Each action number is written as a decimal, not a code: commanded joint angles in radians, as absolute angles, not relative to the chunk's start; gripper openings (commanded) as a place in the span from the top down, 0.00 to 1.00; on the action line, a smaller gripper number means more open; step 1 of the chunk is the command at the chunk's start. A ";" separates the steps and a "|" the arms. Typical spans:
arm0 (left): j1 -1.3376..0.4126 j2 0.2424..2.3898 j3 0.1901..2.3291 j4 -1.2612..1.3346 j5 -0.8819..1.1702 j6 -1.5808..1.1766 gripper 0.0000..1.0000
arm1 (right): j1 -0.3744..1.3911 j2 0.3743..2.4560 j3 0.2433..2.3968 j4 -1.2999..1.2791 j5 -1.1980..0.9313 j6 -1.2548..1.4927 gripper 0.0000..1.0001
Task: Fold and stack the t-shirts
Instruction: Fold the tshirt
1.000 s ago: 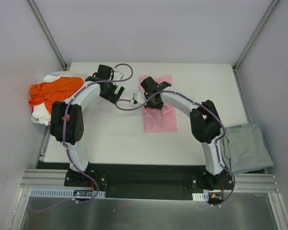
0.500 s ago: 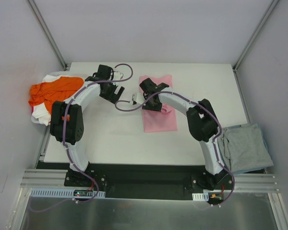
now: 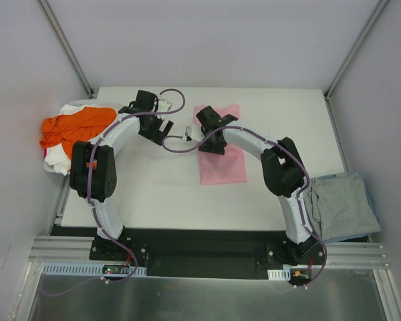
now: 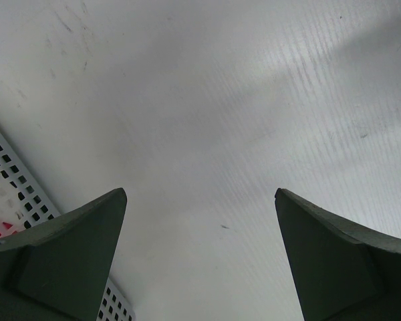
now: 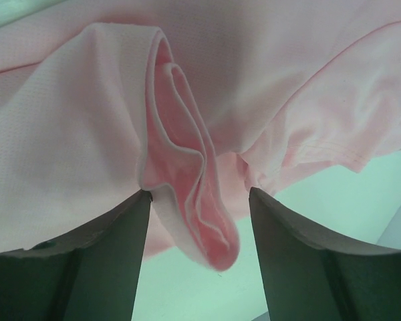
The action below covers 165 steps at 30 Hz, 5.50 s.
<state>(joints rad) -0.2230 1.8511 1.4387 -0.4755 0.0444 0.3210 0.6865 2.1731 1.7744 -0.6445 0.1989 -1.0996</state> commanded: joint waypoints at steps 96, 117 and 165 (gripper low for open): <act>-0.245 1.894 1.549 -0.471 0.040 0.313 0.01 | 0.756 1.985 1.385 -0.609 0.115 -0.977 0.23; -0.245 1.881 1.531 -0.469 0.029 0.324 0.01 | 0.713 2.080 1.456 -0.680 -0.029 -1.015 0.49; -0.238 1.861 1.516 -0.459 0.003 0.356 0.01 | 1.236 1.721 1.439 -1.066 -0.345 -0.788 0.95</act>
<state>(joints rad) -0.2363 1.9129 1.5139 -0.4747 0.0166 0.3477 1.1885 1.7721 1.3926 -1.0130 -0.2813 -0.8165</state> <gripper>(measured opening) 0.993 0.117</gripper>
